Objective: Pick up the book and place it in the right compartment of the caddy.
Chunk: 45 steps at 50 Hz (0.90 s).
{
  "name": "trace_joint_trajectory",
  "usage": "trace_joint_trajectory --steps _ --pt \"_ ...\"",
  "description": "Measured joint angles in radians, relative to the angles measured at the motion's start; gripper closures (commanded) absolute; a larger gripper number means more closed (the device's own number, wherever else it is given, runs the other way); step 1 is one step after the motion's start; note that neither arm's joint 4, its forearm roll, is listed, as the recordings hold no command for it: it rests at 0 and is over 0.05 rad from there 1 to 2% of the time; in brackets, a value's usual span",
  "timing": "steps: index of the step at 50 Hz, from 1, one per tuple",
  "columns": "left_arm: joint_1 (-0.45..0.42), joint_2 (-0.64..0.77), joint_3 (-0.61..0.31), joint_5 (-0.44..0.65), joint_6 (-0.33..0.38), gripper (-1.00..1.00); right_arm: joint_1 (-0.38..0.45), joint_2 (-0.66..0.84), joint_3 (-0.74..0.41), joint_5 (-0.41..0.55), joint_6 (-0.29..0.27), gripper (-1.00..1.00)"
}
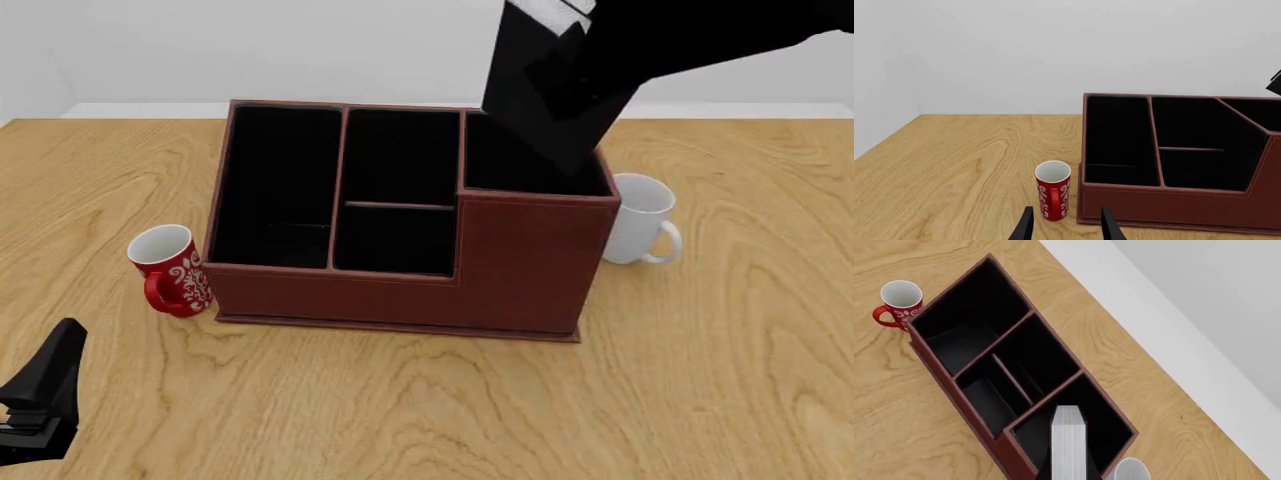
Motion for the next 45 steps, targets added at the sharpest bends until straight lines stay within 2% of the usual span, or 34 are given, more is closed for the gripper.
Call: trace_joint_trajectory --steps 45 --pt "0.000 0.000 0.000 0.000 0.000 -1.00 -0.041 0.115 0.077 -0.108 0.034 1.00"
